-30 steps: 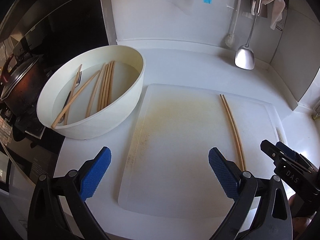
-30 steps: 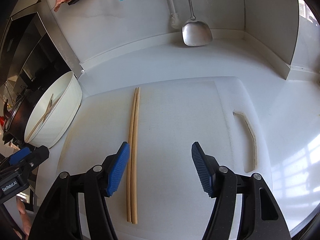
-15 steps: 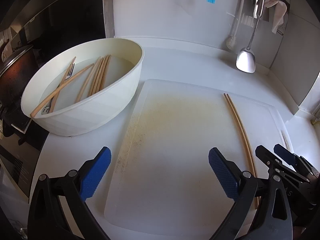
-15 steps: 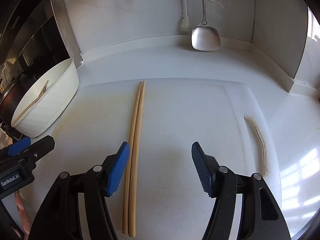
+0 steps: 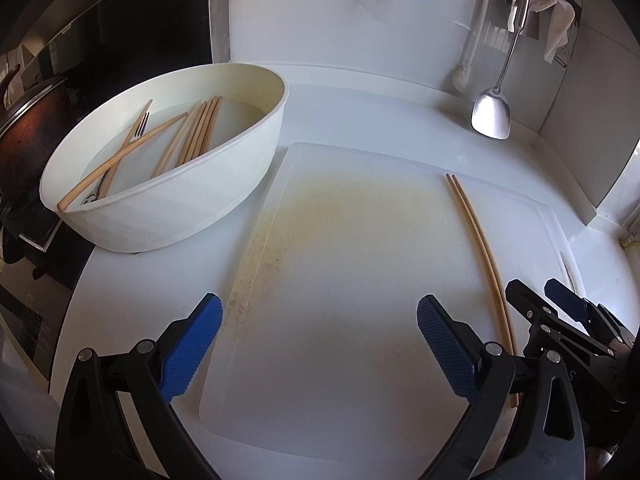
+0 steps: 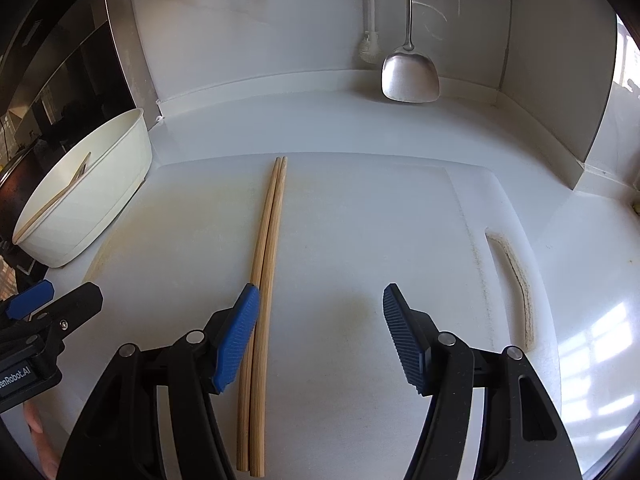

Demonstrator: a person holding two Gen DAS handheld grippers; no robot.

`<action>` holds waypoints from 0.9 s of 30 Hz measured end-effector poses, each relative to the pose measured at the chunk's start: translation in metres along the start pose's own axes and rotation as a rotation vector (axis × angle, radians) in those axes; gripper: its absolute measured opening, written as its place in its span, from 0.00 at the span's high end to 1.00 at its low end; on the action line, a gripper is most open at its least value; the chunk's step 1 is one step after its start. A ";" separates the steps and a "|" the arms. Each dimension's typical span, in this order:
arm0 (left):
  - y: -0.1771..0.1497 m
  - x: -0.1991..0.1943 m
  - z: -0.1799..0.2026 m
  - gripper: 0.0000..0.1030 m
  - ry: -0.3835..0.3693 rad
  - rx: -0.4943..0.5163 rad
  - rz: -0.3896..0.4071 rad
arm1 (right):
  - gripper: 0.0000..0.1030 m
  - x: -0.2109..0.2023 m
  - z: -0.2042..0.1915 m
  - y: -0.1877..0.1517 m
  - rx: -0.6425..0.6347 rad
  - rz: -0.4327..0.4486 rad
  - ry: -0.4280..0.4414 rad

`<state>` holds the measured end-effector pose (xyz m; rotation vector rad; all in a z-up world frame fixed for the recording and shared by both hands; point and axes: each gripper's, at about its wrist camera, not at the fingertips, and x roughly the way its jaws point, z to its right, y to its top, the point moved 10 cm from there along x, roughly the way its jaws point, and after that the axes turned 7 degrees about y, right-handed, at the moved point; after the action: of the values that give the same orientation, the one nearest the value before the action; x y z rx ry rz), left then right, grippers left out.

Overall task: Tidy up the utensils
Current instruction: 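Lower both tools toward the last two chopsticks on the board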

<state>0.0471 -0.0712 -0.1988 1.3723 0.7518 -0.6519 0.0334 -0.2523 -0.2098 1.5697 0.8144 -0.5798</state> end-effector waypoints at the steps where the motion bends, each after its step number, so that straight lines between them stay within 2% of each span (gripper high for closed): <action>1: 0.000 0.000 0.000 0.06 0.000 -0.001 -0.002 | 0.40 0.001 0.000 0.000 -0.005 -0.003 -0.005; 18: 0.001 0.000 0.002 0.07 -0.010 -0.003 -0.009 | 0.40 0.004 -0.005 0.002 -0.104 -0.010 -0.077; 24: 0.002 0.000 0.004 0.07 -0.012 -0.004 -0.011 | 0.40 0.009 -0.007 -0.005 -0.129 -0.078 -0.061; 27: 0.003 0.001 0.004 0.07 -0.016 -0.012 -0.010 | 0.40 0.009 -0.008 -0.005 -0.132 -0.070 -0.072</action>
<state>0.0503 -0.0751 -0.1974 1.3515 0.7496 -0.6648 0.0344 -0.2428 -0.2183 1.3976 0.8387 -0.6169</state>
